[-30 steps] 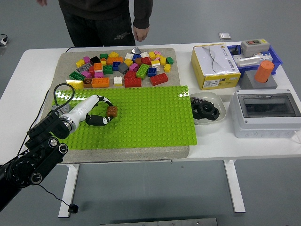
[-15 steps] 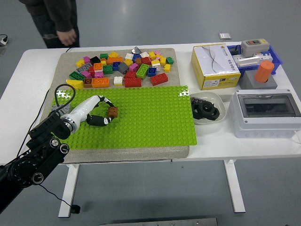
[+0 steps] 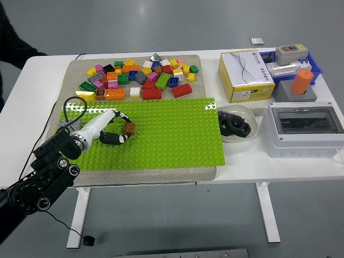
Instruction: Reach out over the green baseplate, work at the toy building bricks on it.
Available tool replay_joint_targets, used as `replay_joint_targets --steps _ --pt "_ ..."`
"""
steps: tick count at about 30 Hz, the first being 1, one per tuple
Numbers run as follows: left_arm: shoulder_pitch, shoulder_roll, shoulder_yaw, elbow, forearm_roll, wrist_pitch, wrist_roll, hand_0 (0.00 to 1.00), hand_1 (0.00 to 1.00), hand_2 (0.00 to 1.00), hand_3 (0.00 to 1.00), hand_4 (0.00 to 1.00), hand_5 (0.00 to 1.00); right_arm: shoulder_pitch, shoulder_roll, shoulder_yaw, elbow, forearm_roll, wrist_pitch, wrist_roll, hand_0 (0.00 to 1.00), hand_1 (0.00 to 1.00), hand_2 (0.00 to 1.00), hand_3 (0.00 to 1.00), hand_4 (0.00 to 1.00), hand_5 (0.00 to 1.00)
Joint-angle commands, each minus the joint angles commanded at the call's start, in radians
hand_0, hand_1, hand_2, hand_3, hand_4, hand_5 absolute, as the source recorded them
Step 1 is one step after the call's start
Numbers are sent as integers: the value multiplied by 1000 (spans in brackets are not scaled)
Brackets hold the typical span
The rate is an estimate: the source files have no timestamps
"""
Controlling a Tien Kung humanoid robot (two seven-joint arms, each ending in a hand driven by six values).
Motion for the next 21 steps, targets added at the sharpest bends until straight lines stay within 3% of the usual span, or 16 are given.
replay_joint_targets --steps 21 --pt "3 -1 -6 6 -8 -2 -20 845 928 892 574 708 152 -1 0 -1 0 3 -1 2 682 577 724 713 745 823"
